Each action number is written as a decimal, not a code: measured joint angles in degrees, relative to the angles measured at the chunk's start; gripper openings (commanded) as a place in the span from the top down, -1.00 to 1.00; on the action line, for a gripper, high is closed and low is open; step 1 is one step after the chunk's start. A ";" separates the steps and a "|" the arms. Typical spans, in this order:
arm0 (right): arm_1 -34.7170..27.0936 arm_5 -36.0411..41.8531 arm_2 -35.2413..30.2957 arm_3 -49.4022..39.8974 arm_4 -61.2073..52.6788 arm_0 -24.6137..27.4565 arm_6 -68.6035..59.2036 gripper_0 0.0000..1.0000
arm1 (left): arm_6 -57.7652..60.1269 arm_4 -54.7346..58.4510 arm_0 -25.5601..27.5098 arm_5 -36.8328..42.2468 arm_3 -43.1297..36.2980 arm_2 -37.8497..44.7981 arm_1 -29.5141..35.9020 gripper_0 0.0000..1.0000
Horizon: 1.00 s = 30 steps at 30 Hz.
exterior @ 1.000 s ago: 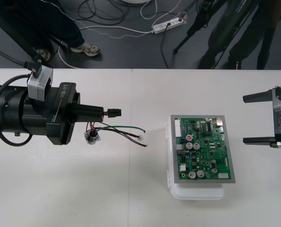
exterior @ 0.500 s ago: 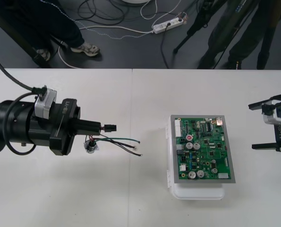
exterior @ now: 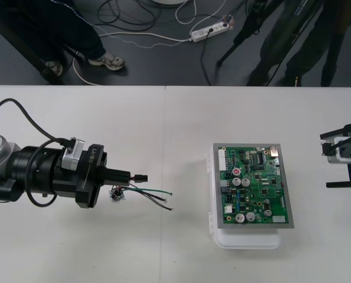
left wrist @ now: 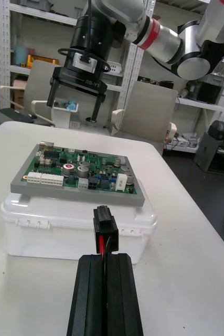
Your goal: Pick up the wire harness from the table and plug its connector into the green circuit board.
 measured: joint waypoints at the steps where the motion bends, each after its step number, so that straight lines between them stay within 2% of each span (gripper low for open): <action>1: 0.00 0.00 0.13 -0.01 0.28 0.06 0.00 -1.00 | -0.11 0.02 -0.31 -0.06 0.67 -0.51 -0.28 1.00; 7: -0.01 0.00 0.45 -0.03 1.32 0.67 0.00 -1.00 | -1.99 0.18 -2.60 -0.63 5.65 -3.61 -2.19 1.00; 16: -0.02 0.00 3.27 -0.86 6.19 1.67 0.00 -1.00 | -16.79 0.29 -5.65 -1.31 12.26 -7.21 -6.06 1.00; 30: -0.04 0.00 10.68 -2.84 13.00 2.41 -0.04 -1.00 | -16.87 0.40 -7.65 -1.44 18.75 -9.67 -10.98 1.00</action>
